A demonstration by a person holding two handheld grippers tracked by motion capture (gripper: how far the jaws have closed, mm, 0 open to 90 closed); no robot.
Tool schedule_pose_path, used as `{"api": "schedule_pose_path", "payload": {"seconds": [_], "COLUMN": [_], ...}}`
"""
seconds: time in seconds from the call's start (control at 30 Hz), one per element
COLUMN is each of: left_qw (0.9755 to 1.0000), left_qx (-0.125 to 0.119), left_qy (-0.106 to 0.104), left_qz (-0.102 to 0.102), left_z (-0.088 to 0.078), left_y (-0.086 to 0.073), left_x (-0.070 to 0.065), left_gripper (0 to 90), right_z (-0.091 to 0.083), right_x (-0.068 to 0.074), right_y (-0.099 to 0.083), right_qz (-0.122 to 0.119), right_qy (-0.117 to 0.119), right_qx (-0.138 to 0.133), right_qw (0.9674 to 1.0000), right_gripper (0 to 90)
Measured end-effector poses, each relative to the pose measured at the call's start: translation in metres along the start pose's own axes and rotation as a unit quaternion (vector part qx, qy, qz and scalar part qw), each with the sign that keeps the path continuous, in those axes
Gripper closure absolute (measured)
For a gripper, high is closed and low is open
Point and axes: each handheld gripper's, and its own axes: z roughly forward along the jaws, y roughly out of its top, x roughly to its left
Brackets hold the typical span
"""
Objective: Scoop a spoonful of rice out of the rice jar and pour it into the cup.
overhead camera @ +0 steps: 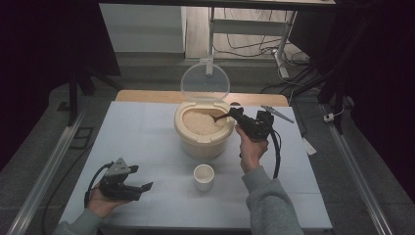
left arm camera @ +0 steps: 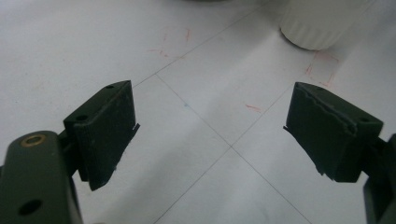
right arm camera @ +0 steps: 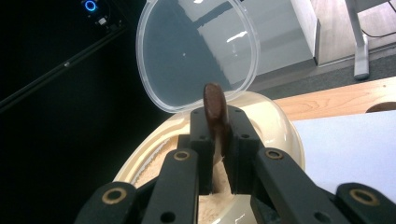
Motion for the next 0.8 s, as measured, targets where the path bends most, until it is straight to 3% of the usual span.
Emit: {"api": "schedule_pose_path", "payload": {"seconds": [0.2,0.8], "left_qw": [1.0,1.0], "left_qx": [-0.001,0.001], "left_qy": [0.001,0.001], "left_qz": [0.001,0.001], "left_z": [-0.001,0.0], "left_y": [0.0,0.0], "left_x": [0.0,0.001], "left_gripper": [16.0,16.1], "right_z": [-0.003,-0.008], "right_x": [-0.007,-0.017], "right_y": [0.0,0.001], "right_qz": [0.032,0.092], "right_qy": [0.004,0.01], "right_qx": [-0.002,-0.002], "right_qw": [0.9995,0.9957], "right_gripper": [83.4,83.5]}}
